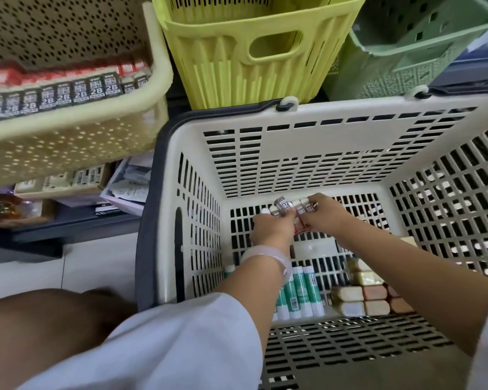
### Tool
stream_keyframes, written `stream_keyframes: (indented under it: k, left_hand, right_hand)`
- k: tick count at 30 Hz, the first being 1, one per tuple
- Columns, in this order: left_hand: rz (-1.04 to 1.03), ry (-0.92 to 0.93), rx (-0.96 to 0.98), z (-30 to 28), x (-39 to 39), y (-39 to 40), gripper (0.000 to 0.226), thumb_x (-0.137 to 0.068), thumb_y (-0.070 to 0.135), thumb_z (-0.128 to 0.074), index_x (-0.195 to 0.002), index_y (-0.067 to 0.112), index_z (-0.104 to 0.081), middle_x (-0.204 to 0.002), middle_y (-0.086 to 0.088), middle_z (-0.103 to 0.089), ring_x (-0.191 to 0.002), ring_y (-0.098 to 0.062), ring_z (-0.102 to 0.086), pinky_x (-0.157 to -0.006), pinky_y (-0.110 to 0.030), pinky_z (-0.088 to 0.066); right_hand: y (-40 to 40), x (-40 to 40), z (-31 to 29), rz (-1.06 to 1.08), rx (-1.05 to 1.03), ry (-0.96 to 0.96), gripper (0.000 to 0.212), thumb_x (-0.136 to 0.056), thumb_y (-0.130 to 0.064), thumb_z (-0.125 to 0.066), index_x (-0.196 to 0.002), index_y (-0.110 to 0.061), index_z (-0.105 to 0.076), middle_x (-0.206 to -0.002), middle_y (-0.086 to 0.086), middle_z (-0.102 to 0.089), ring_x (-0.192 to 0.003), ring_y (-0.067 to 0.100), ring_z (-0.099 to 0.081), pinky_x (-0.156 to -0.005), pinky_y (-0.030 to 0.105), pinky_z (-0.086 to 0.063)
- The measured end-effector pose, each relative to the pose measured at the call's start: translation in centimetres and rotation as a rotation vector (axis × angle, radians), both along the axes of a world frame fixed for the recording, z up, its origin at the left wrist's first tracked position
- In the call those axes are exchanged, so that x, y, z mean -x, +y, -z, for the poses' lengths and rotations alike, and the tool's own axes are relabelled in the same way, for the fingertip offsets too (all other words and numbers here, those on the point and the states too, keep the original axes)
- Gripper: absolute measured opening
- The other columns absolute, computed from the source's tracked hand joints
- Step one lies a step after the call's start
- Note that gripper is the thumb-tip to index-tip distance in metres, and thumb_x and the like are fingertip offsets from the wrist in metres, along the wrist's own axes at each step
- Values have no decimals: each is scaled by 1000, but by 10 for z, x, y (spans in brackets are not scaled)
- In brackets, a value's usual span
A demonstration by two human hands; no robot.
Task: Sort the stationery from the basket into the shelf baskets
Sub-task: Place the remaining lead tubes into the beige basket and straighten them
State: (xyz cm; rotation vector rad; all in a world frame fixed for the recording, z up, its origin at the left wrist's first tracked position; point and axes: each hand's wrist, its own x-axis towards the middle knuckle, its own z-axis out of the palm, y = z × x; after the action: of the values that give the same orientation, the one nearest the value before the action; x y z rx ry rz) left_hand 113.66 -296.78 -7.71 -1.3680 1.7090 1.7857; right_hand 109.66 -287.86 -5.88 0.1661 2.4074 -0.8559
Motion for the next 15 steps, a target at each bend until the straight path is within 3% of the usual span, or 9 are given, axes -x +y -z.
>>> stream_keyframes:
  k: [5, 8, 11, 13, 15]
  left_hand:
    - [-56, 39, -19, -3, -1, -6, 46, -78, 25, -72, -113, 5, -50, -103, -9, -65, -75, -18, -60, -48, -18, -37]
    - [-91, 20, -93, -11, -3, -8, 46, -77, 24, -72, -113, 4, -52, -95, -6, -64, -64, -11, -57, -43, -17, -33]
    - [-119, 35, -110, -21, -5, -8, 41, -78, 21, -71, -110, 5, -51, -86, -3, -62, -58, -6, -51, -42, -18, -31]
    - [-154, 83, -125, -33, -5, -11, 40, -79, 19, -70, -108, 6, -47, -78, 0, -55, -57, -5, -49, -43, -18, -32]
    - [-188, 129, -174, -50, -5, -13, 41, -78, 20, -71, -108, 6, -47, -84, -2, -60, -65, -11, -57, -50, -24, -46]
  right_hand:
    - [-3, -3, 4, 21, 45, -48, 28, -86, -11, -55, -113, -5, -49, -105, 16, -59, -96, 28, -61, -82, 38, -54]
    - [-1, 1, 2, 7, 62, -92, 23, -89, -11, -51, -111, -5, -52, -100, 17, -63, -89, 28, -64, -78, 40, -56]
    - [1, 6, -4, -105, -60, -47, 32, -91, -16, -51, -121, -5, -52, -100, 13, -61, -79, 20, -57, -63, 28, -46]
    - [1, 8, -13, -146, -134, 54, 37, -92, -19, -51, -127, -9, -50, -116, 14, -60, -94, 23, -57, -73, 23, -38]
    - [-2, 10, -31, -171, -5, 120, 29, -94, -18, -47, -121, -13, -57, -116, 10, -62, -97, 18, -57, -78, 23, -40]
